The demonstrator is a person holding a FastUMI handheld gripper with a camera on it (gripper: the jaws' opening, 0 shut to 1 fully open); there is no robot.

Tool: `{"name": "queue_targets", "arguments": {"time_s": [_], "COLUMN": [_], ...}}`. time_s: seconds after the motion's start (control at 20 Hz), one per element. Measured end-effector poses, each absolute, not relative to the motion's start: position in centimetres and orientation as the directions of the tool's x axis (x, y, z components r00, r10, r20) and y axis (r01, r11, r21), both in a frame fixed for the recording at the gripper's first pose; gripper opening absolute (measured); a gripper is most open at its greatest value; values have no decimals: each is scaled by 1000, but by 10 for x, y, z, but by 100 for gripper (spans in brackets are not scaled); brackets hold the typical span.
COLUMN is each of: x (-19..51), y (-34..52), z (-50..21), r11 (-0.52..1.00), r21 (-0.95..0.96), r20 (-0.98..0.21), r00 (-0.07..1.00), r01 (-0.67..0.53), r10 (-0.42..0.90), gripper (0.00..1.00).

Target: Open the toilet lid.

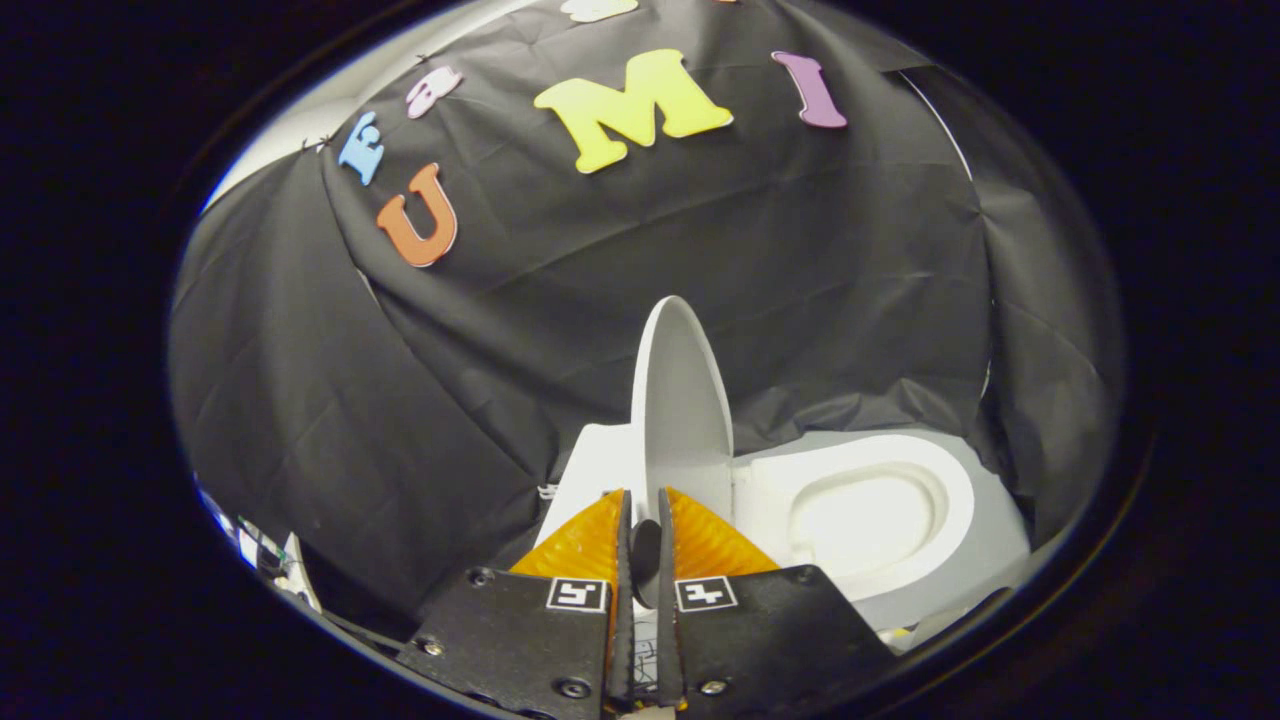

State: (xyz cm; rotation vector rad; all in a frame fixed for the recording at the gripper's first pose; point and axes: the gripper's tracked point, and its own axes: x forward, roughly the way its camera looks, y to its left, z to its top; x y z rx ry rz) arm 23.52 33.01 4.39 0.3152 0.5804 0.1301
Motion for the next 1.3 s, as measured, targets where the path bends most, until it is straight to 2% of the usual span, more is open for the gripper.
{"name": "queue_targets", "arguments": {"time_s": [0.85, 1.3], "x": [241, 247], "y": [410, 448], "z": [27, 16], "r11": [956, 974], "r21": [266, 131], "r20": [-542, -551], "r00": [801, 804], "r01": [-125, -183], "r10": [255, 225], "gripper": [12, 12]}}
